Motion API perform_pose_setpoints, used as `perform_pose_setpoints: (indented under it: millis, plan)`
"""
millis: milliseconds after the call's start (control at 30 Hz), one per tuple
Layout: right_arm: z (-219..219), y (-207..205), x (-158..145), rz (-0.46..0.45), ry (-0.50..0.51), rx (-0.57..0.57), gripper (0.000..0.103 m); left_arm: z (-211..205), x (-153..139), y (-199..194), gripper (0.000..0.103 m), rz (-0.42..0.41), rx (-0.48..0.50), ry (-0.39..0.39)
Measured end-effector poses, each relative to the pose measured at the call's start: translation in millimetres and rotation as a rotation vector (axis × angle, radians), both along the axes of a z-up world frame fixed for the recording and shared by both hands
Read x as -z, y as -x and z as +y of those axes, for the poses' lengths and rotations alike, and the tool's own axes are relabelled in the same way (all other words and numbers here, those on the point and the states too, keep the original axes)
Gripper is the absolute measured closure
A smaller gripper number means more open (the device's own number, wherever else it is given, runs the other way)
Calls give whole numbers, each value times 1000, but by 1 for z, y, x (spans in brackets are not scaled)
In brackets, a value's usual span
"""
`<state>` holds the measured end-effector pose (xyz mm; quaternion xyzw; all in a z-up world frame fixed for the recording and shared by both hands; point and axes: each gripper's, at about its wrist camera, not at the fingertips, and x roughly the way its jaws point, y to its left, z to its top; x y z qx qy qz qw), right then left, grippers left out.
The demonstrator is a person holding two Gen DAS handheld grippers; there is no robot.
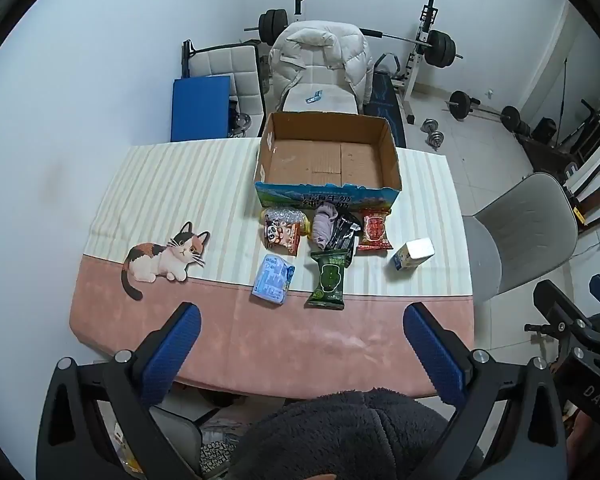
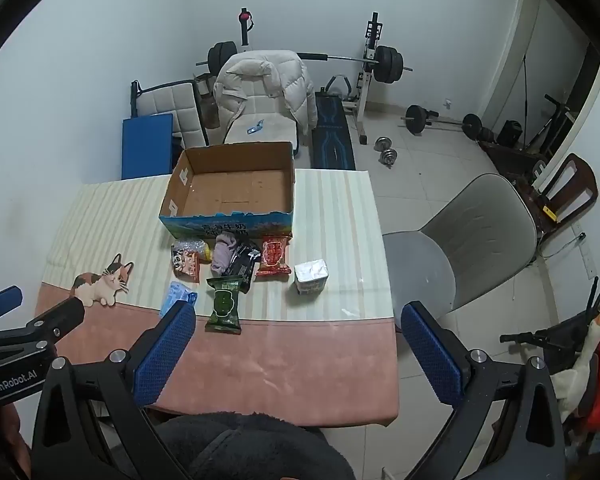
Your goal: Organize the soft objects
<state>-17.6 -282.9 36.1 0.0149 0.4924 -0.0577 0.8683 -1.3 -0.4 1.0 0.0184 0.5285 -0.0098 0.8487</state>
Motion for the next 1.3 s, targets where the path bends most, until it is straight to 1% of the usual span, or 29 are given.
perform_pose_setpoints:
  millis: [100,167,300,367,600,633,967,1300]
  plan:
    - [0,0,0,5,17,0,0,-4,-2,5,0,-5,6,2]
    - [1,-1,0,4,17,1,0,0,4,7,0,-5,9,2]
    - [3,-2,-3,1,17,2,0,-4,5,9,0,-1,17,5]
    - [2,-5,-1,-2,22,4,0,-3,3,-3,0,19,13,12]
    - [1,-12,-1,-2,18,7,0,-4,3,-6,0,24,20,14]
    - [-2,-4,0,-4,13,16,0,-4,3,-6,0,24,19,16]
    - [-3,-5,0,-7,13,23,0,-5,5,-6,0,29,23,18]
    - [-9,-1,1,-7,16,35,0,-11,13,-2,0,58,46,25]
